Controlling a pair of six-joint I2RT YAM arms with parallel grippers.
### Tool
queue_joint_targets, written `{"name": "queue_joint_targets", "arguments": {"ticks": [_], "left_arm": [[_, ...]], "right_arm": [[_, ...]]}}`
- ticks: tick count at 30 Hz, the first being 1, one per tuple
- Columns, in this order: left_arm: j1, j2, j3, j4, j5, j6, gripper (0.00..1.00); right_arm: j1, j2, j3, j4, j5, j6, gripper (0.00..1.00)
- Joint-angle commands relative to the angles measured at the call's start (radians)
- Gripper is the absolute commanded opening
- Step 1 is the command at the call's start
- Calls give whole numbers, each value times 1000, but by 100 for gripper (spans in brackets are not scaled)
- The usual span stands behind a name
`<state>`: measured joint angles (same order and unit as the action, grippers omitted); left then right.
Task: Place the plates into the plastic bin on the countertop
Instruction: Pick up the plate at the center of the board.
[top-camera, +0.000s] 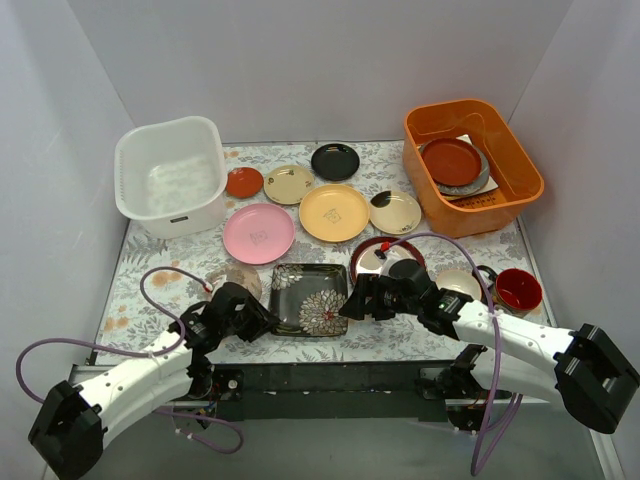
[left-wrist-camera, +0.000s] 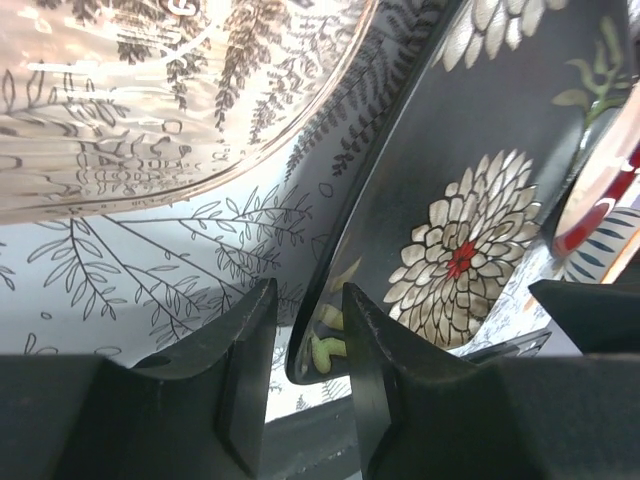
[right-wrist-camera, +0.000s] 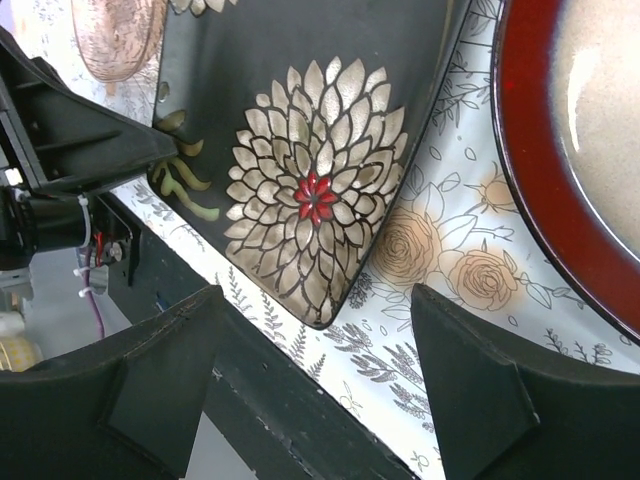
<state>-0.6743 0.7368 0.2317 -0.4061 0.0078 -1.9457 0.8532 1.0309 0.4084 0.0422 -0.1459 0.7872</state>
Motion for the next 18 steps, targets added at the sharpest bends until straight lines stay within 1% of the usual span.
{"name": "queue_joint_targets", "arguments": {"ticks": [1,3,5,7,8,13,14,18], "left_arm": [[-16,-60,-37,55,-69,-9,32],[-19,-60,-60,95,-72,-6,32],[-24,-28,-68,153,-68,2,32],[-30,10,-74,196,-66,8,32],[-37,53,-72,226,-66,8,32],[-67,156,-66,291,-86,4,31],[-73,179,-69,309,-88,1,21],[-96,200,-89,325,-104,-15,0]], "right_arm": [[4,-3,-17,74,-14,14,83],[4,-3,-22,81,-15,17,82],[4,0,-25,85,-18,18,82],[4,3,-28,87,-23,17,81],[4,3,-29,93,-24,17,81],[4,-2,-34,97,-32,17,82],[4,-3,-37,99,-31,15,81],[4,0,-43,105,-34,15,82]]}}
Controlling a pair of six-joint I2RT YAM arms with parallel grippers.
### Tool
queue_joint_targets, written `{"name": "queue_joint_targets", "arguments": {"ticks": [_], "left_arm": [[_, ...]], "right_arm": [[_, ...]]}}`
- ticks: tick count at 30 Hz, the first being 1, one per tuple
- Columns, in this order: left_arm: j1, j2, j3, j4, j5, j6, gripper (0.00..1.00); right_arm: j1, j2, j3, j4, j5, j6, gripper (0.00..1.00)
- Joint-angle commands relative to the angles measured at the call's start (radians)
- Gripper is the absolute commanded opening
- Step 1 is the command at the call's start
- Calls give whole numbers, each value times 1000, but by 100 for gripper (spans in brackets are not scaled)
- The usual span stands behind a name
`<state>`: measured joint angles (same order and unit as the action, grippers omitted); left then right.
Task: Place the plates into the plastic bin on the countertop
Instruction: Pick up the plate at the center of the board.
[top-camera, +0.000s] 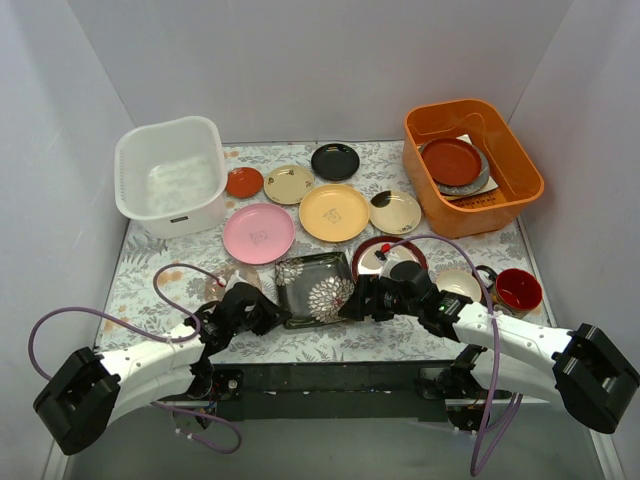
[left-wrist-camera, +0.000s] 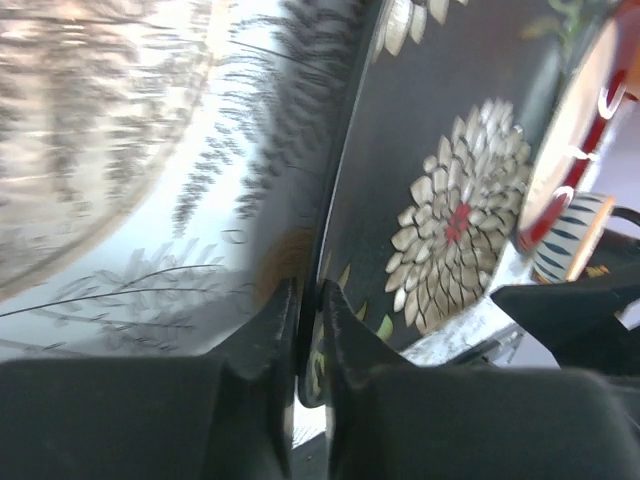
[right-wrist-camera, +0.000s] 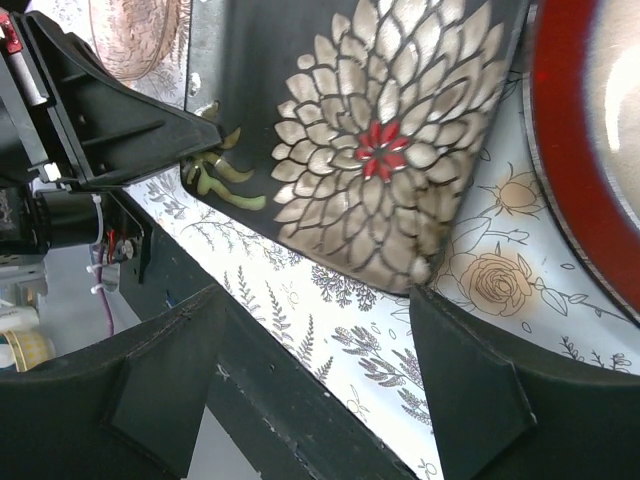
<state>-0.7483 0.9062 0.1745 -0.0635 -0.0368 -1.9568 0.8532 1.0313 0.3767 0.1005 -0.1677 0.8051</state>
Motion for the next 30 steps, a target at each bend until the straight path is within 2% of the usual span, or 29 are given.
{"name": "queue_joint_targets", "arguments": {"ticks": [1,7,18,22,30], "left_arm": [[-23,28,-38,-19,-64,-10,0],[-40,-48,-59,-62,-78,-31,0],[-80,-177,-38,-142,-55,25,0],[-102,-216,0,-176,-67,48,0],[-118,-266,177,-328,-117,117,0]], "right_arm": [[4,1,-13,50,-13,-3,82],[4,13,-16,62,-21,-1,82],[4,13,-13,68,-26,-6,81],[4,7,-9,59,-20,-12,82],[3,-23,19,7,5,-32,82]]}}
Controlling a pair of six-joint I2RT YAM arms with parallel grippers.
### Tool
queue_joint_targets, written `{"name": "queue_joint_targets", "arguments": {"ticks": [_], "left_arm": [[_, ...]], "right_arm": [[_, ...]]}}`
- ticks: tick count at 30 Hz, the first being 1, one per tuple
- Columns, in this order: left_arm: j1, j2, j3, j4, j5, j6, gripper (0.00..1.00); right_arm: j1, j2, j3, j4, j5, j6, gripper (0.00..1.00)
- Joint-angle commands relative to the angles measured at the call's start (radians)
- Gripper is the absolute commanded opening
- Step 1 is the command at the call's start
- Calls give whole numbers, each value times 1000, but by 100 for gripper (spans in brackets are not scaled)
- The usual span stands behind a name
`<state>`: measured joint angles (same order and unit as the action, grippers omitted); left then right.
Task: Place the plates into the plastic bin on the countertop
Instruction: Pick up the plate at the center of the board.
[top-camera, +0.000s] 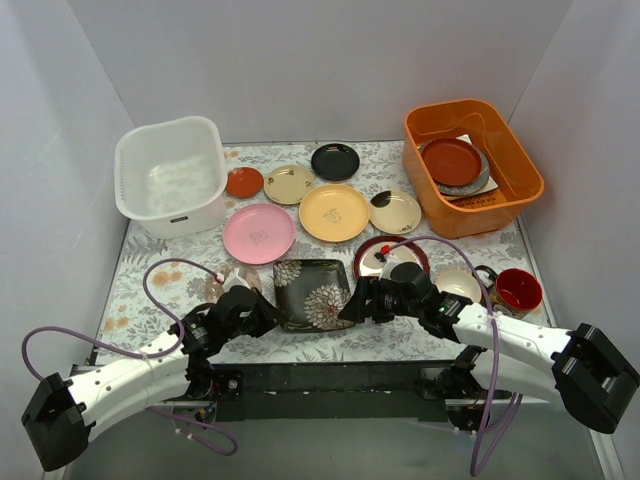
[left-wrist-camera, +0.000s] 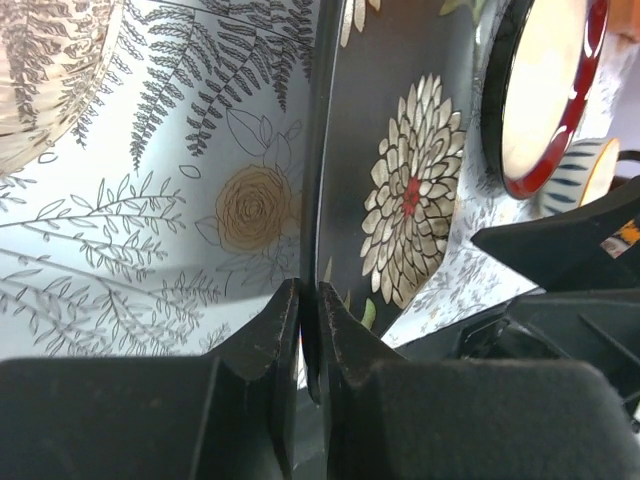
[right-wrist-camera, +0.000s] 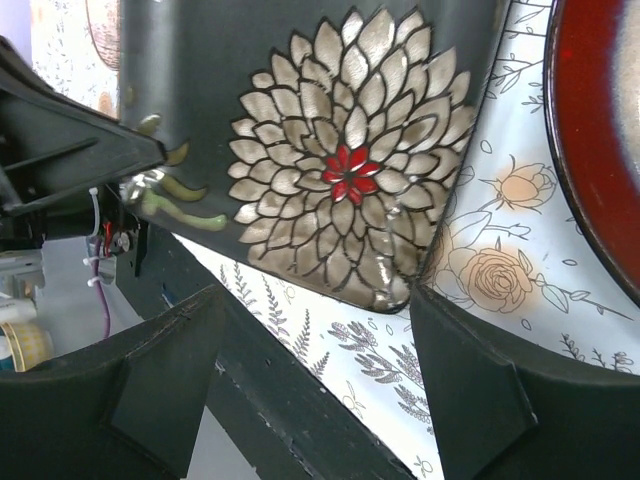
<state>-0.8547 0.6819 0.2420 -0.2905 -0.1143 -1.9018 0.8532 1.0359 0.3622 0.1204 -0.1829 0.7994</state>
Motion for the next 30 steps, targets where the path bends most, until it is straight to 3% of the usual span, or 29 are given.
{"name": "queue_joint_targets", "arguments": {"ticks": [1,7,13,17,30], "left_arm": [[-12,-59,129,-117,-47,66,0],[-10,-79,204,-180,-53,92,0],[-12,-104,174,-159,4,98,0],[-12,-127,164,-160,13,96,0],[-12,-137,122,-164,62,75,0]], "right_arm": [[1,-36,35,-14,23,-28,82],[-3,-37,15,28,7,-19,82],[-5,31,-68,218,-58,49,81],[-5,108,-55,231,-76,52,74],[15,269,-81,350,-61,90,66]]}}
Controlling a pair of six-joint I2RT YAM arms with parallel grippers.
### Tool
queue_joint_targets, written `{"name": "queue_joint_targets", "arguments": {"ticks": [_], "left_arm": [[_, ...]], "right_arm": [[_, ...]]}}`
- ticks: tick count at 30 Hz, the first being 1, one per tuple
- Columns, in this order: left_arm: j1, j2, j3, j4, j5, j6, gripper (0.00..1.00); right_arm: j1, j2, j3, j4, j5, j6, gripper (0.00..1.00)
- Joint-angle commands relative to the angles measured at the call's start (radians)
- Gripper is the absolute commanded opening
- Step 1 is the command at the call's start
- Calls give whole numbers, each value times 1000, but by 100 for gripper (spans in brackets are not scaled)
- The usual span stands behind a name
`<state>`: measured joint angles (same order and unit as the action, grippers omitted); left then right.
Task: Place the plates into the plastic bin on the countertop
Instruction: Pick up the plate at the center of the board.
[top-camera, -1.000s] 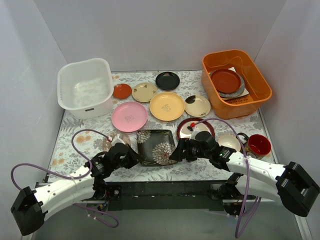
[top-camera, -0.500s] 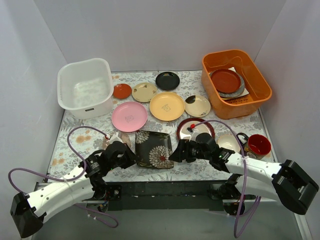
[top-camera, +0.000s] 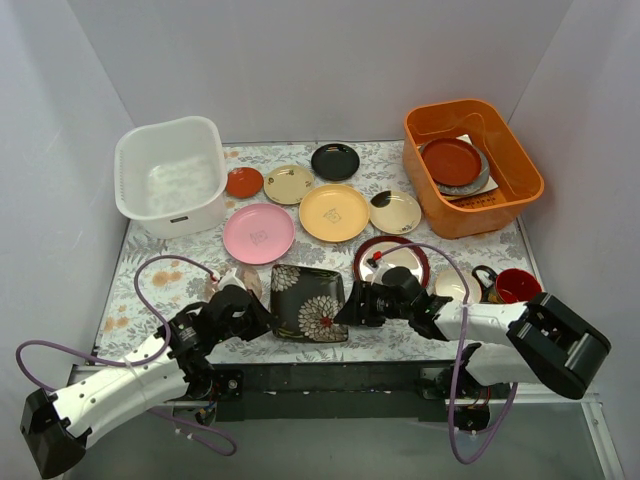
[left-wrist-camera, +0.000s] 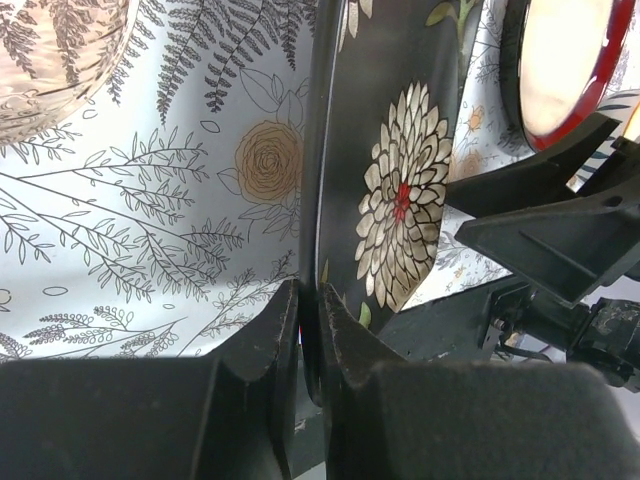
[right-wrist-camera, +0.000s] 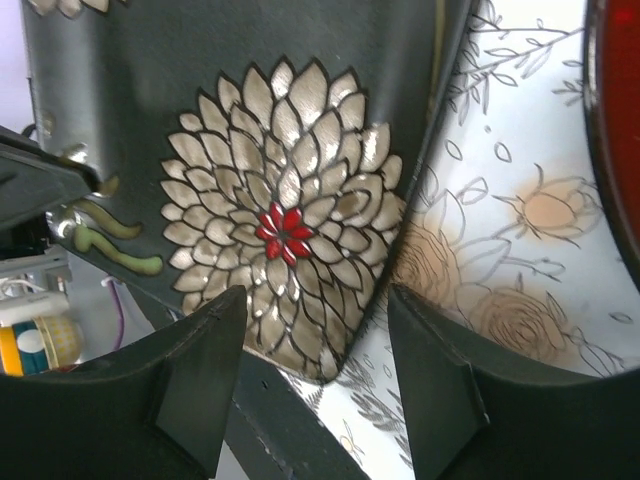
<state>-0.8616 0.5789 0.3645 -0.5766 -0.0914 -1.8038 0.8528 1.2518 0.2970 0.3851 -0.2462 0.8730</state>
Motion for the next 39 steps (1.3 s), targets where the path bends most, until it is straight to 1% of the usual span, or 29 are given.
{"name": "queue_joint_targets", "arguments": {"ticks": [1,3,6,9,10,12,13,15,16,18,19,20,21,24,25,26,28,29,30,35,38,39], "left_arm": [[-5,-37,-6,121,41,-23,0],[-5,-50,-18,123,45,-23,0],[-7,-56,-36,123,58,-28,0],[-7,-66,-47,124,64,-35,0],[-5,-71,-53,126,62,-37,0],[-5,-85,-56,126,58,-40,0],[-5,-90,-56,127,55,-42,0],[-5,-90,-56,126,53,-43,0],[-5,-85,-58,126,51,-43,0],[-7,-82,-58,127,51,-45,0],[-5,-79,-58,126,48,-43,0],[-7,-79,-58,127,44,-45,0],[-7,-80,-58,127,41,-48,0],[-7,-88,-61,130,24,-55,9],[-5,-90,-61,132,21,-58,12],[-7,-93,-62,135,12,-60,19],[-5,-91,-68,156,9,-62,23],[-5,-87,-73,167,9,-63,28],[-5,-82,-82,191,12,-66,31],[-5,-47,-107,279,25,-65,34],[-5,-21,-110,339,30,-57,33],[-5,-14,-111,368,30,-55,32]], "right_arm": [[22,67,-13,96,4,23,66],[37,113,-7,127,10,29,66],[60,176,2,185,1,46,63],[81,225,19,222,-13,60,55],[87,231,27,224,-13,60,47],[101,244,39,221,-8,61,38],[103,247,42,219,-8,63,28],[111,244,45,215,-1,61,21],[112,242,45,209,1,60,14],[114,236,42,199,5,55,10],[114,232,36,193,5,54,5],[114,229,33,187,5,52,2],[114,219,30,181,8,50,1],[114,202,22,143,12,37,1],[115,198,24,129,13,28,1],[114,196,24,109,15,23,1],[115,195,24,97,15,14,1],[115,196,22,94,12,12,1],[115,202,22,94,7,11,1],[124,244,37,98,-19,0,1],[134,258,45,97,-25,-5,1],[135,261,51,97,-27,-8,1]]}}
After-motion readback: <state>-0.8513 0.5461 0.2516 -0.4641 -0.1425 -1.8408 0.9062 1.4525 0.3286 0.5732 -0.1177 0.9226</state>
